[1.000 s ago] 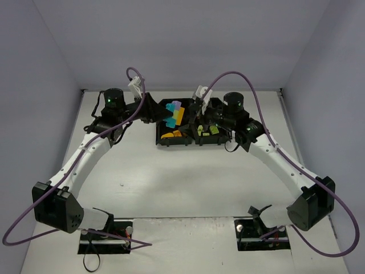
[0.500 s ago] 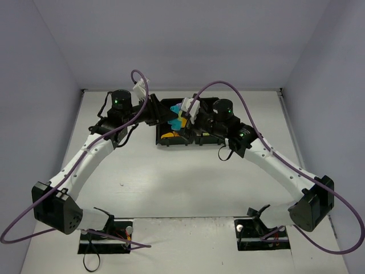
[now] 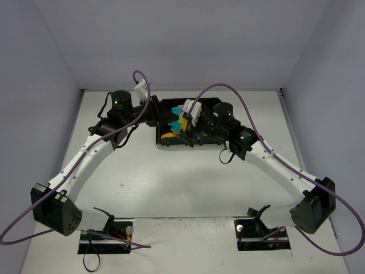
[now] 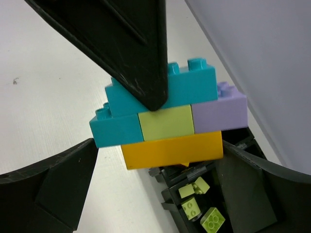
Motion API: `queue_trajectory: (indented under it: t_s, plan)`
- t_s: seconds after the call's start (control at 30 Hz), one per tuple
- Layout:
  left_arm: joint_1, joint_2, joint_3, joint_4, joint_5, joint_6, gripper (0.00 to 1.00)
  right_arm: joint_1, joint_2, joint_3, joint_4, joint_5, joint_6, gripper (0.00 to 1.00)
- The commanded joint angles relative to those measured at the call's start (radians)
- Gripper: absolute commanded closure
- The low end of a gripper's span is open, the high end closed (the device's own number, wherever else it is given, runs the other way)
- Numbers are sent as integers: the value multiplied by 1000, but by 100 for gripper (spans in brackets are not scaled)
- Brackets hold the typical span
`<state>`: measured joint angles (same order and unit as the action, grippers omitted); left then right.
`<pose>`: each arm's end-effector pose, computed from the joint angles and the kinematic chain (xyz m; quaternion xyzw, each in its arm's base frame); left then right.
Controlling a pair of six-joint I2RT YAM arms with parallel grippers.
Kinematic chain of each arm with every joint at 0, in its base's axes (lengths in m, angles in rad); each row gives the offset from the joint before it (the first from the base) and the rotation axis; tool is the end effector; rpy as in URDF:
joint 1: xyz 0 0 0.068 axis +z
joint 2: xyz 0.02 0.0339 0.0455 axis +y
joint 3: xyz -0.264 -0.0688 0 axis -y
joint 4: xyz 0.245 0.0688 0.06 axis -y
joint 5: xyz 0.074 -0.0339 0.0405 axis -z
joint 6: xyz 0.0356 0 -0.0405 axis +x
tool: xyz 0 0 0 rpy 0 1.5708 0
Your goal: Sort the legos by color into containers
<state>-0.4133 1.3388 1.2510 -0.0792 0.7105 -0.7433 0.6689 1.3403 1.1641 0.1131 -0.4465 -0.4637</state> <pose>0.2729 -0.1450 0.3919 0.1039 0.7431 -0.5533 0.3617 0.2394 0.2088 0.3800 -0.5093 0.5187 0.2289 0.6474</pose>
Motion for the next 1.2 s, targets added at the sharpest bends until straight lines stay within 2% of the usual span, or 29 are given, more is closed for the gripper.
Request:
queue_trajectory:
  t_s: [0.0,0.17,0.2,0.3,0.43,0.67,0.93,1.13,1.17]
  plan:
    - [-5,-75,30,56,37,108,100,-26,-75,-7,43,-46,69,0]
    - [1,-84,5,62,165,335,100,-129,-105,-6,11,-228,169,0]
    - [1,-79,4,62,196,394,100,-140,-105,-4,8,-297,181,0]
    - [2,-66,4,97,283,485,100,-155,-99,11,-3,-374,203,1]
    - [2,-50,4,124,386,550,100,-160,-81,31,-4,-435,218,3]
    - [2,-32,10,153,448,633,100,-161,-47,58,-3,-535,237,10]
    - [-4,-17,-21,148,484,717,99,-164,-17,74,-1,-569,244,27]
    - [-7,-23,-64,186,498,725,97,-166,2,71,-1,-575,244,48]
    - [-7,-24,-67,191,498,725,98,-166,5,63,-1,-577,243,54]
